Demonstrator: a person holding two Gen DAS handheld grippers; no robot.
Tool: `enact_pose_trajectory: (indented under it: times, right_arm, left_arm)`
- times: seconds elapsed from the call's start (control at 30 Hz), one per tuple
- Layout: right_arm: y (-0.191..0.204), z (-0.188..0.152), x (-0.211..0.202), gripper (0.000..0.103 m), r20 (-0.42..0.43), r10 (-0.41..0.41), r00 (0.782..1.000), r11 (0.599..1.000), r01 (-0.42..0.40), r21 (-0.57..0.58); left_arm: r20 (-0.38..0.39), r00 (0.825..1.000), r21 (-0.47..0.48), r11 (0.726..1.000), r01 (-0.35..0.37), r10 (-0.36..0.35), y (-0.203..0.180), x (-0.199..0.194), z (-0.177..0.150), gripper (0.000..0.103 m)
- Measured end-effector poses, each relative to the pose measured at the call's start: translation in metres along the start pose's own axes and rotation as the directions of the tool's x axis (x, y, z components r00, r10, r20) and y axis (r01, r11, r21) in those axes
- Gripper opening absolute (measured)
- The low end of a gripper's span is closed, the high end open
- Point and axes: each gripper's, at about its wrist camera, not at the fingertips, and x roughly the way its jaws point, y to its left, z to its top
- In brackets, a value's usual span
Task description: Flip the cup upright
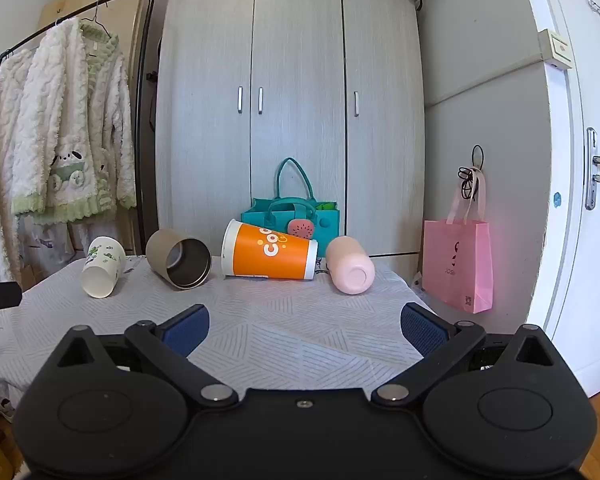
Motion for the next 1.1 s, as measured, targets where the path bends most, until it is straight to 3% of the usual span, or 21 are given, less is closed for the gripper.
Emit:
enact_pose_trajectory:
  times: [0.03,0.13,0.37,1.1]
  right_arm:
    - [-0.001,0.0,0.0,0.103,0.011,-0.001,1.0,1.0,0.0,0.004]
    - [-0.002,0.0,0.0,0.103,0.013,0.0,1.0,1.0,0.0,0.009]
    - [-0.007,-0.004,-0.001,0.103,0.008,-0.003,1.0,1.0,0.002,0.018]
    - [0.001,-0.005,0.0,0.103,-0.013,-0.034,0.999,0.999,0.034,0.008]
  left_arm:
    - [-0.022,1.0,-0.006,1.0,0.004,-0.004,0.003,0.005,0.005,0.103]
    - [0.03,0.999,-0.058,0.998,0.033,-0.031,0.009,-0.007,0.003,0.103]
    - [0.035,0.999,0.007,1.0,0.003,-0.003,-0.002,-0.005,-0.004,0.103]
    - [0.065,0.997,-0.006,0.999,0.052,-0.052,0.001,-0.005,-0.009,0.103]
